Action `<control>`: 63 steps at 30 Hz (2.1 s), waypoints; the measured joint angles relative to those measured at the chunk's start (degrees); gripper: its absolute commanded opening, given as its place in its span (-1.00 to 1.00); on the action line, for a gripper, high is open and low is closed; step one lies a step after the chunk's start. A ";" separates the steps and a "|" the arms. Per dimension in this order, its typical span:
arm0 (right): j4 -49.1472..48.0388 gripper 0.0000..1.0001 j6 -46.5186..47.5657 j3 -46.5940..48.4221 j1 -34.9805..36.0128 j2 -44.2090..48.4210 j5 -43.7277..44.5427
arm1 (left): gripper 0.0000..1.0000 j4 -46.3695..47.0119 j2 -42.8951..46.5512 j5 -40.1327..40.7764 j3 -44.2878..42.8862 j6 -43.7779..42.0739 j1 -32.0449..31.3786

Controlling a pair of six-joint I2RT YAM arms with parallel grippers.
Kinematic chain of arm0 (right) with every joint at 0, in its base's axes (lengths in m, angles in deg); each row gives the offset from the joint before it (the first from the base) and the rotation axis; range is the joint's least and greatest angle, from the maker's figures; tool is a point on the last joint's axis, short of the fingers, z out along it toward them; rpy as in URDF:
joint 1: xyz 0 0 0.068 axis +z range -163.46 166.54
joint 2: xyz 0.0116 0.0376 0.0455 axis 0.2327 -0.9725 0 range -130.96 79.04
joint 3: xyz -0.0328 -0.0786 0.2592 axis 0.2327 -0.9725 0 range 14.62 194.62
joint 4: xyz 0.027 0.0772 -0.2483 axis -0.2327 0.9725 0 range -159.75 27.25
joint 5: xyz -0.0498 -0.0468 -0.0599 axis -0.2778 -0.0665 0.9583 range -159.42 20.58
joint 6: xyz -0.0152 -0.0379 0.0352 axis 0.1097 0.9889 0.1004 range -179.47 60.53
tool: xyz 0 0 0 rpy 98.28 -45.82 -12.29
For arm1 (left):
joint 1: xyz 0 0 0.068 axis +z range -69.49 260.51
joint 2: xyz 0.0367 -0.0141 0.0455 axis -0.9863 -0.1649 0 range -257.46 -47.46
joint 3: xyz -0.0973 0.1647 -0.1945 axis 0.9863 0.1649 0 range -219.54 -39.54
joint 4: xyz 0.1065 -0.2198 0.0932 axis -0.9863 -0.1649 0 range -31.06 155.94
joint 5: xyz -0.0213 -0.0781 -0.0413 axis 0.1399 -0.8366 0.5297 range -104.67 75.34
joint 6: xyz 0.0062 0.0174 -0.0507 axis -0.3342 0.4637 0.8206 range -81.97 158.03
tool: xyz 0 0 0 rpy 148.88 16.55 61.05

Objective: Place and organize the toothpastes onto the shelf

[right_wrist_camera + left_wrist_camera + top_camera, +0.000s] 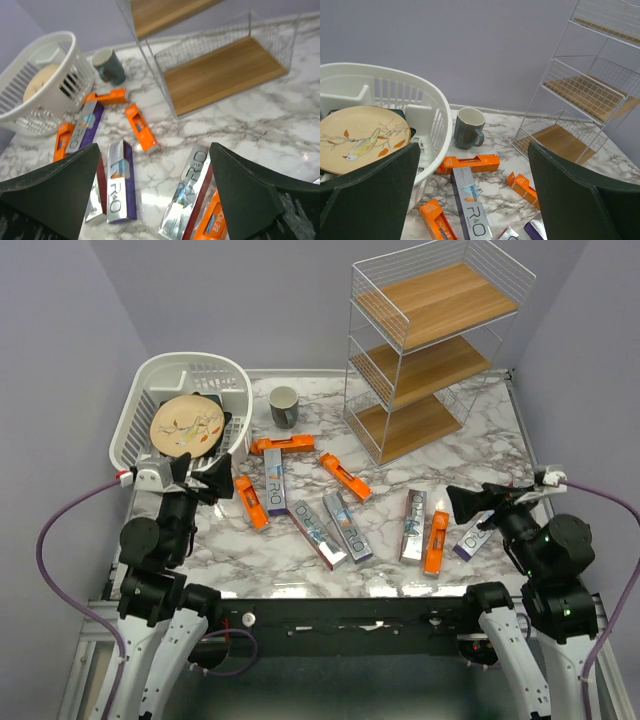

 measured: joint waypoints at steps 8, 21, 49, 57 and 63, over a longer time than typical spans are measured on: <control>6.29 1.00 -1.44 0.79 0.00 -16.57 -10.84 | 0.98 3.43 -18.36 -2.89 -7.50 0.50 0.00; 6.38 1.00 -13.51 -15.17 8.61 -18.43 -2.84 | 0.98 4.74 -25.22 -4.55 -5.79 -0.63 2.05; 5.20 1.00 -41.83 -9.70 52.92 -48.54 41.86 | 0.98 5.64 -23.69 -4.55 -3.26 -1.51 2.05; 5.68 0.89 -47.54 -11.67 53.77 -49.05 45.40 | 0.98 5.73 -24.13 -4.57 -3.23 -1.49 2.05; 6.49 0.87 -49.79 -12.59 55.12 -52.06 45.42 | 0.98 5.77 -24.68 -4.57 -3.26 -1.51 2.05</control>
